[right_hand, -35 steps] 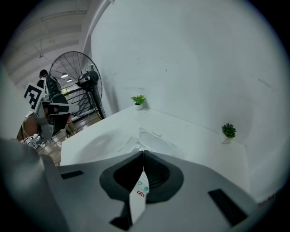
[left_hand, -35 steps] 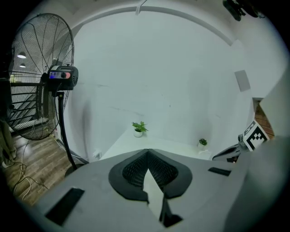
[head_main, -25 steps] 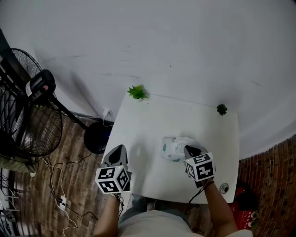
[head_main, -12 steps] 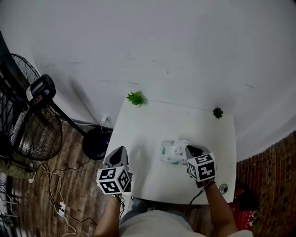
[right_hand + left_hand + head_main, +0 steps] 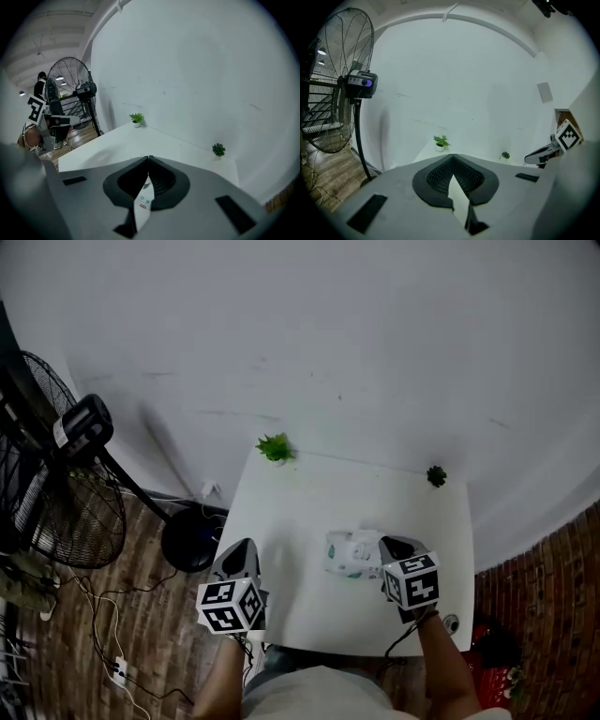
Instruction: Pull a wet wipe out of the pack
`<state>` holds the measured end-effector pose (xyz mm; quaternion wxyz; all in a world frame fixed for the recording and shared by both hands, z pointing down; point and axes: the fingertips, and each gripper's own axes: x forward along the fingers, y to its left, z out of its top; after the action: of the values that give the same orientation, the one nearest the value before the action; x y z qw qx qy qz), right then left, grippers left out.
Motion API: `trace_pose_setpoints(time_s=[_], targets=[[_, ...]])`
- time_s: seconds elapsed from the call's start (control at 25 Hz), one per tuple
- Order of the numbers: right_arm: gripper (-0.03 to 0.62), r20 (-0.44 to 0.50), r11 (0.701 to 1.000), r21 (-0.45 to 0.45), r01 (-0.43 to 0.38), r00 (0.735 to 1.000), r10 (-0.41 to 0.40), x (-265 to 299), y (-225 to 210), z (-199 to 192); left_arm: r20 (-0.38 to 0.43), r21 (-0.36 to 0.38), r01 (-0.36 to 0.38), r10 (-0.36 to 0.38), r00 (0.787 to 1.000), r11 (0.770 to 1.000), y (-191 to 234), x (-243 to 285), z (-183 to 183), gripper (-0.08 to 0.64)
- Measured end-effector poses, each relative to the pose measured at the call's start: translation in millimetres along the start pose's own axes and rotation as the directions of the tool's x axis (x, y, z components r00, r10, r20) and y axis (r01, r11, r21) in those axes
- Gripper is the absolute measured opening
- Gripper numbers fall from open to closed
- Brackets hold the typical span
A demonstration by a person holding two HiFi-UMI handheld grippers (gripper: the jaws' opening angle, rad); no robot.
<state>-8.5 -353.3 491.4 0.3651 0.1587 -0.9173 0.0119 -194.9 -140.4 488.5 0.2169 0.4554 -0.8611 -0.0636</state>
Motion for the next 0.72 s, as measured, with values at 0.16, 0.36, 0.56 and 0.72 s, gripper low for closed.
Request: trace_pose_setpoints(time_s=[0.16, 0.36, 0.56, 0.72], targets=[[0.006, 0.002, 1.000, -0.011, 0.013, 1.000, -0.013, -3.8, 0.4, 4.0, 0.002, -0.002, 0.003, -0.003, 1.000, 1.000, 3.3, -0.1, 0.2, 0.002], [0.006, 0.012, 1.000, -0.003, 0.030, 0.999, -0.030, -9.2, -1.0, 8.9, 0.000, -0.003, 0.007, -0.007, 1.000, 1.000, 9.5, 0.4, 0.0, 0.002], [0.006, 0.028, 0.999, 0.000, 0.052, 0.998, -0.052, -15.2, -3.6, 15.0, 0.003, 0.001, 0.015, -0.015, 1.000, 1.000, 12.4, 2.1, 4.5, 0.002], [0.006, 0.046, 0.998, 0.004, 0.070, 0.996, -0.070, -21.4, -6.6, 20.9, 0.007, 0.011, 0.026, -0.026, 1.000, 1.000, 11.1, 3.9, 9.6, 0.002]])
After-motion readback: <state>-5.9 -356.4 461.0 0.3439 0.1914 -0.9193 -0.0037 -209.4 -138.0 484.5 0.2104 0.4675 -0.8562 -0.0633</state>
